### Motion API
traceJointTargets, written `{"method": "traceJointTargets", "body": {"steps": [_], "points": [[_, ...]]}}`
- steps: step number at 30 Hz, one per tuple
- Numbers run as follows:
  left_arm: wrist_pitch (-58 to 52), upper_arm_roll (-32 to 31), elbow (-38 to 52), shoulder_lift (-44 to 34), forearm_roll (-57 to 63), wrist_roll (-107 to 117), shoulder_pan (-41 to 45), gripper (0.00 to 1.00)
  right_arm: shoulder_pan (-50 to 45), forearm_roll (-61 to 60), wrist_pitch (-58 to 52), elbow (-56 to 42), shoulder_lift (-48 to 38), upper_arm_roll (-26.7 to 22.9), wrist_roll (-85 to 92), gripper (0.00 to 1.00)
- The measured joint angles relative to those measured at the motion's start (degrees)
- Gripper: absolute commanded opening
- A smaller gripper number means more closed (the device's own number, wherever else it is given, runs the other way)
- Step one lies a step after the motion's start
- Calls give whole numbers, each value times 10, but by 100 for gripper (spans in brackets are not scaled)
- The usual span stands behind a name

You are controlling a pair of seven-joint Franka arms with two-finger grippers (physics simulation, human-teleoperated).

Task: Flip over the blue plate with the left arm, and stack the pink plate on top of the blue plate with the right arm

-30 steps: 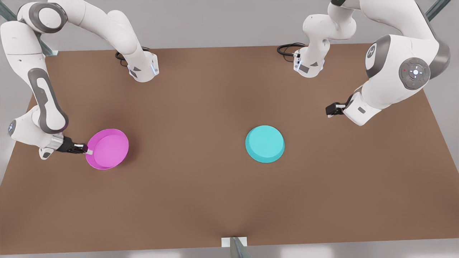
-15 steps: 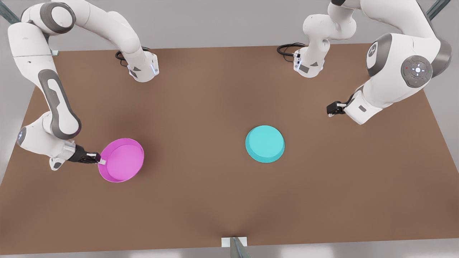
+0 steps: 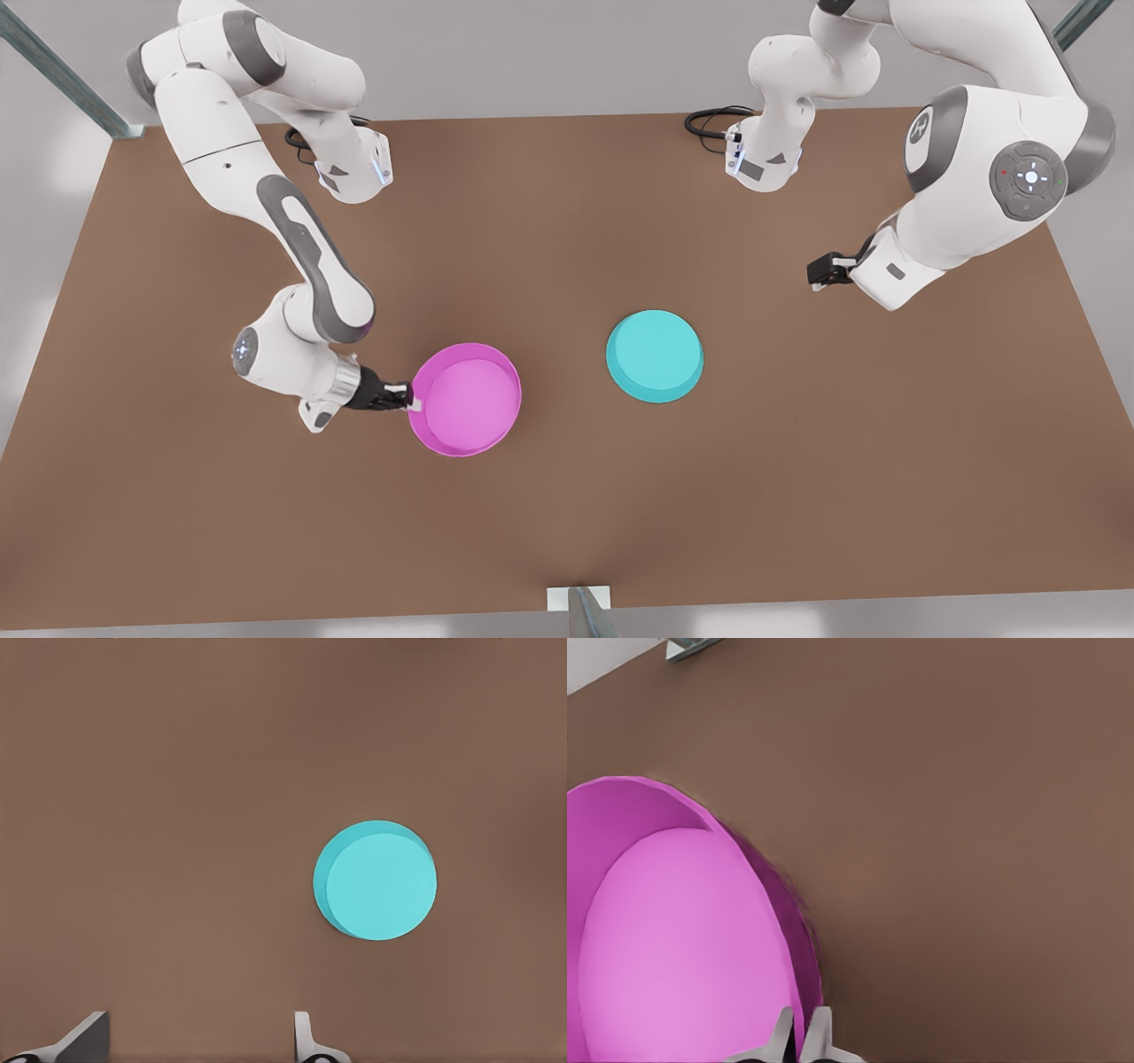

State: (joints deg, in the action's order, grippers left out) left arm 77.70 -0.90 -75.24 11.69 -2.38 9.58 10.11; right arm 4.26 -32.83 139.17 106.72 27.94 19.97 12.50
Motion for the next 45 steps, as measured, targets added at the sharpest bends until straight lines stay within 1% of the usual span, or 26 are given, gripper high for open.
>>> {"method": "traceJointTargets", "body": {"steps": [1, 3, 6, 7, 10, 11, 15, 16, 17, 19, 25, 28, 35, 36, 37, 42, 43, 44, 45], "points": [[0, 0, 0, 0, 0, 0, 0, 100, -37, -14, 0, -7, 1, -24, -4, 21], [0, 0, 0, 0, 0, 0, 0, 100, -124, -55, 0, -20, 2, -89, -9, 21], [0, 0, 0, 0, 0, 0, -1, 100, -198, -98, -2, -30, 3, -132, -27, 21], [-1, 0, 0, 0, 0, 0, -1, 100, -235, -105, -4, -34, 3, -160, -42, 21], [-1, 0, 0, -1, 0, 1, -4, 100, -400, -188, -7, -43, 7, -286, -51, 21], [-1, 0, 0, -2, 0, 1, -3, 100, -431, -205, -7, -44, 8, -306, -58, 21], [-1, 0, 0, -1, 0, 2, -3, 100, -477, -223, -15, -88, 24, -314, -118, 21], [-1, 0, 0, -1, 0, 2, -3, 100, -498, -223, -16, -93, 29, -325, -132, 21], [-1, 0, 0, -1, 0, 2, -3, 100, -535, -241, -16, -113, 46, -349, -142, 21], [-1, 1, 0, -1, 0, 2, -3, 100, -581, -261, -16, -155, 83, -375, -170, 21], [0, 1, 1, 0, 0, 3, 2, 100, -639, -276, -10, -230, 159, -393, -214, 21], [0, 1, 1, 0, 0, 1, 2, 100, -654, -278, -9, -251, 186, -396, -221, 21], [-1, 0, 0, 0, 0, 1, 3, 100, -647, -281, -9, -267, 210, -405, -220, 21], [-1, 0, 1, 0, 0, 1, 3, 100, -647, -281, -9, -268, 213, -404, -220, 88], [-1, 0, 1, 0, 0, 1, 2, 100, -647, -272, -10, -269, 211, -404, -226, 100], [0, 0, 1, 0, 0, 1, 3, 100, -647, -269, -11, -263, 192, -413, -229, 100], [0, 0, 1, 1, 0, 1, 3, 100, -638, -273, -14, -251, 173, -413, -224, 100], [0, -1, 1, 3, 0, 2, 4, 100, -623, -277, -17, -222, 134, -414, -218, 100], [1, -1, 1, 3, 0, 2, 4, 100, -608, -278, -35, -178, 72, -419, -215, 100]]}}
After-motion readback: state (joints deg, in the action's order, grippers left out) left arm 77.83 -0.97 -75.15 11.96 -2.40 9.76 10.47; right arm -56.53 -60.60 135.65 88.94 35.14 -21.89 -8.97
